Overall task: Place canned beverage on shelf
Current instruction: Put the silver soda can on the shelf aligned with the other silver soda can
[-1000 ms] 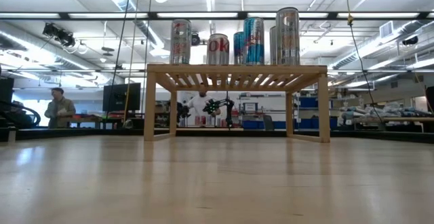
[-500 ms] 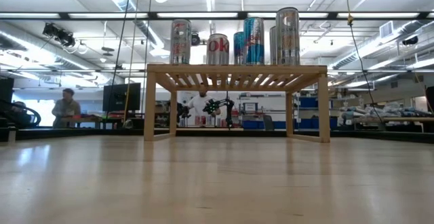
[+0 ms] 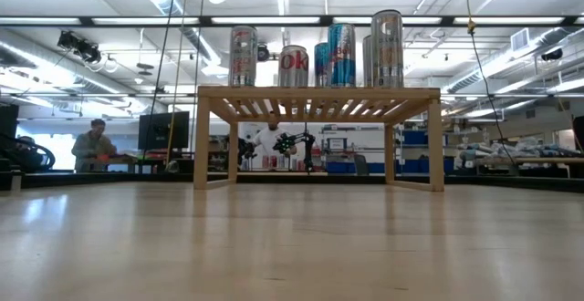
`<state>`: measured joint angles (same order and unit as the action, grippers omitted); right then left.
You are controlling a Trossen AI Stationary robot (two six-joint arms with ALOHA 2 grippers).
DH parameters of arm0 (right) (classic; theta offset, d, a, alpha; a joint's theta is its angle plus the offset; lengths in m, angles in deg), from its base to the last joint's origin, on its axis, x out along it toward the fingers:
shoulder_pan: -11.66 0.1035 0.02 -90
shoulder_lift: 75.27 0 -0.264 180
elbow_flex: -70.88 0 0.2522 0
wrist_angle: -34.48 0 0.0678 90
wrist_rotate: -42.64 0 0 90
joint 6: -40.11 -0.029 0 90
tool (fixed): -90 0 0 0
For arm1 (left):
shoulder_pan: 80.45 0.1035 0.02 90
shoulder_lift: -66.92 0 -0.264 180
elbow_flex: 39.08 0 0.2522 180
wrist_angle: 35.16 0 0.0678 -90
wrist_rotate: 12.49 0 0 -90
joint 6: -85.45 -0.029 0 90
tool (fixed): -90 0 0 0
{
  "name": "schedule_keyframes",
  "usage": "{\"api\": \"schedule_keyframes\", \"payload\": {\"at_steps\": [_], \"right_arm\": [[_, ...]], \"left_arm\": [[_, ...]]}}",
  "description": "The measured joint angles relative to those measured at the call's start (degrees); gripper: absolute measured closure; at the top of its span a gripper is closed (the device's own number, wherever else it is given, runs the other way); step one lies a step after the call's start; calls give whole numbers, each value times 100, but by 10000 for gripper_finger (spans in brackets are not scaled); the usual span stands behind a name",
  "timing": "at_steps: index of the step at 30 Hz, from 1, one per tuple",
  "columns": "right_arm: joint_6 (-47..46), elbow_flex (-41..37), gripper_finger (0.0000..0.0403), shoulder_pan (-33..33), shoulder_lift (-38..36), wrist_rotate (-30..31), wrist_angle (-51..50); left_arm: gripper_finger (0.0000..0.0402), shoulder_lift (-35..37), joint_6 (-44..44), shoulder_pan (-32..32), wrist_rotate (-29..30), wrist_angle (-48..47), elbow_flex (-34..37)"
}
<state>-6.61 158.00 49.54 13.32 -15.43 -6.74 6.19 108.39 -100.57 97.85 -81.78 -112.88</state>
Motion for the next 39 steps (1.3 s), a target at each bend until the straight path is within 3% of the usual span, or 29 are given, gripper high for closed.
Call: {"api": "schedule_keyframes", "payload": {"at_steps": [35, 39], "right_arm": [[494, 0, 111, -63, 0, -199, -3], [494, 0, 111, -63, 0, -199, -2]], "left_arm": [[81, 0, -17, 9, -25, 2, 0], [64, 0, -15, 9, -61, -16, 0]]}}
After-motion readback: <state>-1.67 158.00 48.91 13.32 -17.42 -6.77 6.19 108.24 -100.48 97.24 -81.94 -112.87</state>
